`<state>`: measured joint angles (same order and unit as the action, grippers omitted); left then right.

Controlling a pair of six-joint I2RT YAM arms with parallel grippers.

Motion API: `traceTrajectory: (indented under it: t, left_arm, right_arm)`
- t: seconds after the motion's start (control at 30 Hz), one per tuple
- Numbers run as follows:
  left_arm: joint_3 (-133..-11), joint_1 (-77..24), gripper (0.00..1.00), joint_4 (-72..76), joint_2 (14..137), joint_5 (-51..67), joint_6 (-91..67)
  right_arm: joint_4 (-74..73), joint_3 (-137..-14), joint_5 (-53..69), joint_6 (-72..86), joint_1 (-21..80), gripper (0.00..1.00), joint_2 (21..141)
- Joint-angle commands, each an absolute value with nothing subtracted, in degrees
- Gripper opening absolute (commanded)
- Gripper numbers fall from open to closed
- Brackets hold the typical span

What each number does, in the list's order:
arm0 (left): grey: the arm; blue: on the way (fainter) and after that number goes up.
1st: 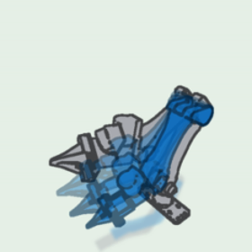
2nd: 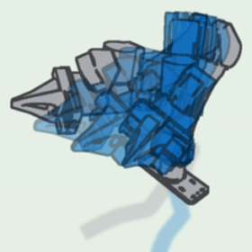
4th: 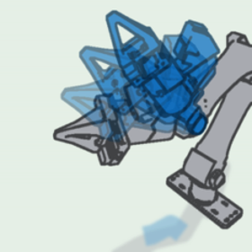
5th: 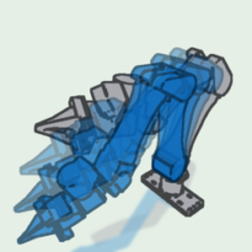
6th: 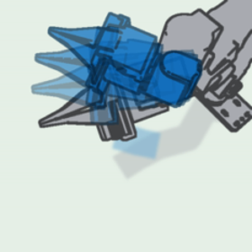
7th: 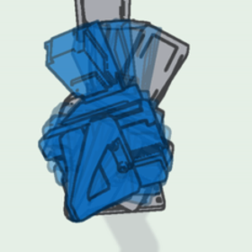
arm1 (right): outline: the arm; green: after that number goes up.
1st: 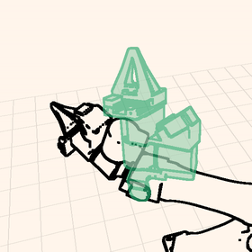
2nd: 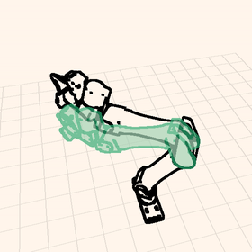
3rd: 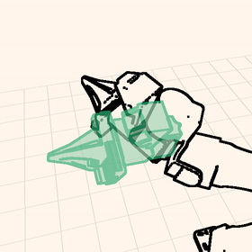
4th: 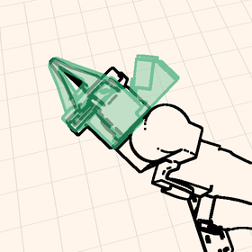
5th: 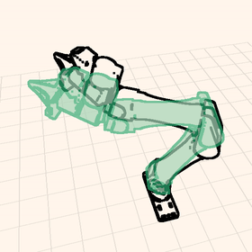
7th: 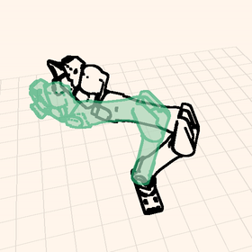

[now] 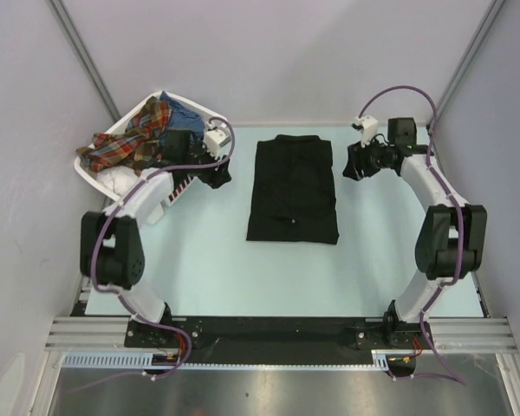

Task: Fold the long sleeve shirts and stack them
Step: Fold the shirt

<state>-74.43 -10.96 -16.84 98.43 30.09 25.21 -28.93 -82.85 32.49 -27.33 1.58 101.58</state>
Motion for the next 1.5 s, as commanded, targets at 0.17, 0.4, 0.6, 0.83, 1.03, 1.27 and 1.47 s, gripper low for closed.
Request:
traceTrajectory:
  t: [0.17, 0.4, 0.6, 0.83, 1.03, 1.27, 1.47]
  left_arm:
    - [-57.33, -17.84, 0.62, -3.89, 91.84, 42.54, -7.44]
    - [-53.00, -25.22, 0.56, 5.53, 96.06, 29.29, -17.93]
    - [-54.75, -27.86, 0.52, 5.54, 101.60, 23.56, -17.67]
    - [-60.37, -31.11, 0.52, 0.97, 104.85, 11.36, -11.26]
    - [-65.11, -31.99, 0.54, 1.76, 106.78, 9.40, -8.35]
    - [-71.80, -32.34, 0.57, 8.52, 110.65, 11.69, -6.33]
    - [-73.74, -32.34, 0.59, 15.73, 110.92, 22.57, -3.08]
  right_arm:
    - [-23.33, -66.81, 43.07, -0.37, 10.46, 0.38, 96.15]
    - [-15.82, -64.42, 39.12, 7.21, 13.80, 0.36, 105.02]
    - [-16.26, -67.49, 38.23, 6.42, 13.97, 0.36, 110.83]
    - [-18.01, -68.90, 36.83, 4.40, 14.33, 0.36, 113.29]
    - [-19.33, -69.87, 35.77, 2.90, 14.85, 0.36, 114.52]
    - [-20.21, -70.14, 35.68, 2.37, 14.94, 0.36, 114.26]
    - [-20.74, -71.01, 36.03, 1.41, 14.94, 0.41, 112.15]
